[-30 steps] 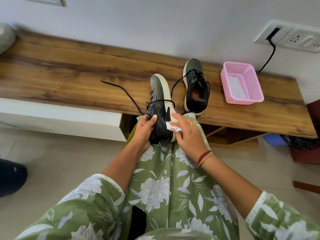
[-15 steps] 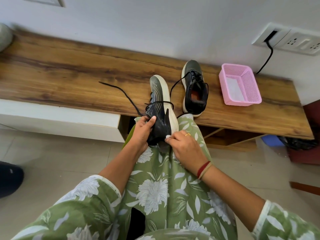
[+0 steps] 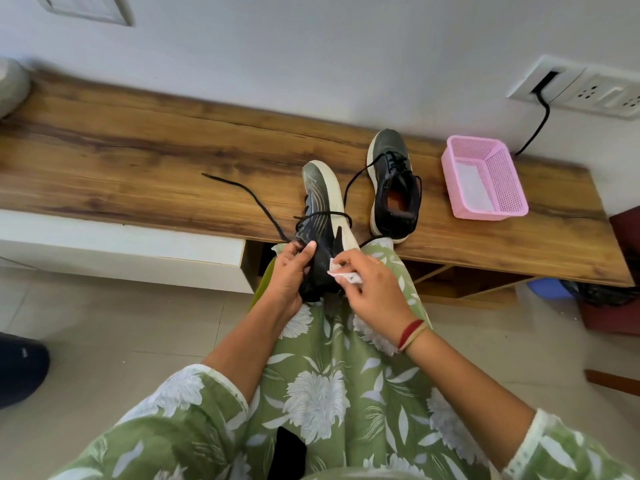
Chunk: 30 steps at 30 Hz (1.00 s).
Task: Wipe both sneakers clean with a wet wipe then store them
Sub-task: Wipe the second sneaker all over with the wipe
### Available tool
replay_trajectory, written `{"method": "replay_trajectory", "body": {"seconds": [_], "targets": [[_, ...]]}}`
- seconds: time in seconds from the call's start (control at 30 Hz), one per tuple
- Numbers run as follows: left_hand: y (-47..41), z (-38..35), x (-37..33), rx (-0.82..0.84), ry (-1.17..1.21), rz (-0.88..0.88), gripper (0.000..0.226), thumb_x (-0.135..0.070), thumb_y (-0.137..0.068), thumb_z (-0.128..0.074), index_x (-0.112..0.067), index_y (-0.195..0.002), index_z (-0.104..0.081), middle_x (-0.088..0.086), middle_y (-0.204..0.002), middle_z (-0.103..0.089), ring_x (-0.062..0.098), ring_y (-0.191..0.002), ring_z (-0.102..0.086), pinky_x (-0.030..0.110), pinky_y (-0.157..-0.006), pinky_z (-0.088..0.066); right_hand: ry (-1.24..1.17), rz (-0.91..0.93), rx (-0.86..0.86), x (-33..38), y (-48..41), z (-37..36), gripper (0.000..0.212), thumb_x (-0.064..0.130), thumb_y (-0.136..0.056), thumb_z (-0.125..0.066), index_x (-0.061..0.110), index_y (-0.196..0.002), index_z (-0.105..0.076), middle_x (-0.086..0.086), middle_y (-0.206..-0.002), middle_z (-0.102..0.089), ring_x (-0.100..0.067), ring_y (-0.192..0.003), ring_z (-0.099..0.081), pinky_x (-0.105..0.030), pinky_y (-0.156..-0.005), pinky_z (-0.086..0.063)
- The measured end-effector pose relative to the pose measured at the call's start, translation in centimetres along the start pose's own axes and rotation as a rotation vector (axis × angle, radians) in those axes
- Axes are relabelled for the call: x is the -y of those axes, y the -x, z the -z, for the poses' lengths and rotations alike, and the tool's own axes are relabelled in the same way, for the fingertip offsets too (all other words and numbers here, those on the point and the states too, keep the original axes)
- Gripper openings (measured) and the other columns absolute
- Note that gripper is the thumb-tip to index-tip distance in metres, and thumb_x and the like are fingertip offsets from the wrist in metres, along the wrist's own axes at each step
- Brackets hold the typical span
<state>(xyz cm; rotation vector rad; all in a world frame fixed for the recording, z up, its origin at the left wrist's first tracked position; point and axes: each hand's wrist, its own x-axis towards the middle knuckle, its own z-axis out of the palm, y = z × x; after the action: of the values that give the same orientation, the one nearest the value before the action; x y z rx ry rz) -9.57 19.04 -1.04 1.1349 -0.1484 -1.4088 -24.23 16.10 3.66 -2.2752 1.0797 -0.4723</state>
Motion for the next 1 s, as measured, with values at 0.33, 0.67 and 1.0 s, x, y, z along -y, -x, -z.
{"method": "replay_trajectory", "body": {"seconds": [0.33, 0.67, 1.0], "targets": [[-0.3, 0.8, -0.9, -0.009, 0.218, 0.094, 0.028, -0.024, -0.094, -0.055, -0.009, -0.118, -0.057, 0.014, -0.110, -0.069, 0.027, -0.101, -0.067, 0.038, -0.076, -0.057, 0.043, -0.040, -0.153, 2.6, -6.4, 0.3, 0.025, 0.012, -0.084, -0.062, 0.021, -0.106, -0.054, -0.003, -0.090, -0.065, -0.020, -0.085, -0.060, -0.039, -0.074, -0.050], [-0.7, 1.2, -5.2, -0.019, 0.122, -0.053, 0.016, -0.019, -0.094, -0.055, -0.008, -0.106, -0.057, 0.013, -0.098, -0.070, 0.022, -0.086, -0.069, 0.033, -0.073, -0.057, 0.131, 0.160, 0.203, 5.0, -2.4, -0.3, 0.033, 0.006, -0.083, -0.057, 0.025, -0.110, -0.051, 0.005, -0.091, -0.060, -0.013, -0.086, -0.052, -0.034, -0.082, -0.041], [0.0, -0.9, -3.1, 0.082, -0.219, -0.071, 0.019, -0.015, -0.095, -0.053, -0.011, -0.112, -0.059, 0.010, -0.105, -0.069, 0.022, -0.097, -0.067, 0.030, -0.079, -0.055, -0.346, -0.158, -0.396, 0.8, -4.8, 3.2, 0.019, 0.004, -0.082, -0.064, 0.015, -0.096, -0.059, 0.008, -0.092, -0.061, -0.005, -0.089, -0.059, -0.023, -0.083, -0.049]]}}
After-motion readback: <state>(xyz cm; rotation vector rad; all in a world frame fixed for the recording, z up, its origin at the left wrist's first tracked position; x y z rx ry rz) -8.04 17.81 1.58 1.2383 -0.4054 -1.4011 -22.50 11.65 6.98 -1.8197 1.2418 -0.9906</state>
